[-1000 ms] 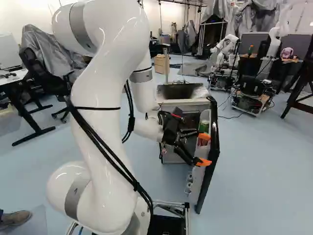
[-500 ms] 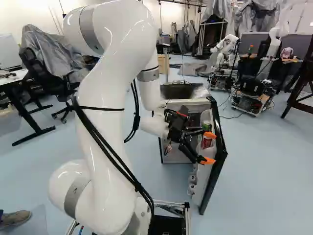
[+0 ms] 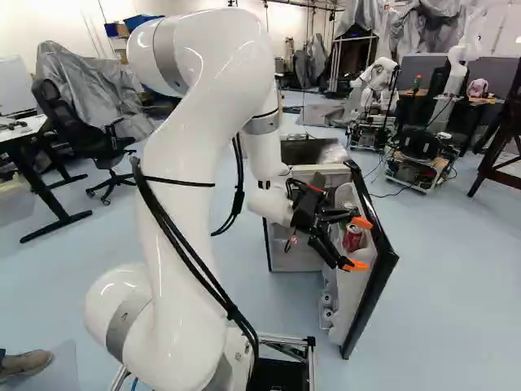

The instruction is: Grab a drink from the fridge

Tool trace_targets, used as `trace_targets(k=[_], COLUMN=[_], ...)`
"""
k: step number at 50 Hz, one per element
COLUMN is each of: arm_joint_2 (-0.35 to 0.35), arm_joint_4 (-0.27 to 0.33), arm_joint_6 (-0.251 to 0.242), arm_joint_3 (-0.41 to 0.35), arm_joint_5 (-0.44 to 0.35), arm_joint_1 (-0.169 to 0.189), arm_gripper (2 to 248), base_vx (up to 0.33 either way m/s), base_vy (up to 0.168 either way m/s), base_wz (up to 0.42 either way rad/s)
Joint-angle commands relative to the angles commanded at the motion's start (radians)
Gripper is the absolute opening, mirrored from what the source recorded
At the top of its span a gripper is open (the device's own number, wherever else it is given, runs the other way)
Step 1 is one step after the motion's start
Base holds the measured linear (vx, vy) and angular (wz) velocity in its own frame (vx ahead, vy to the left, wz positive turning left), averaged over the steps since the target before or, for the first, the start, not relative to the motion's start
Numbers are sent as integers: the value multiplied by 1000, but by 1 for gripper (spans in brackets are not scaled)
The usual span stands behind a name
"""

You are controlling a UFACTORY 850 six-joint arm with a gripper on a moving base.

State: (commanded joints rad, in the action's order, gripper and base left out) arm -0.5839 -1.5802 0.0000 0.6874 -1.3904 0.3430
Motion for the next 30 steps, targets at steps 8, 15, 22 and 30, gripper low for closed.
trace_targets(k=[8, 15, 22, 30], arm_joint_2=[-16, -31, -46, -64], arm_joint_4=[2, 6, 11, 17], arm_joint_6=[0, 0, 0, 0], arm_joint_3=[36, 67, 99, 137], arm_joint_5=[0, 0, 0, 0], arm_joint_1=[30, 55, 80, 107], arm_gripper=[247, 247, 247, 247], base_vx=[0, 0, 0, 0], base_vy=[0, 0, 0, 0], base_wz=[0, 0, 0, 0])
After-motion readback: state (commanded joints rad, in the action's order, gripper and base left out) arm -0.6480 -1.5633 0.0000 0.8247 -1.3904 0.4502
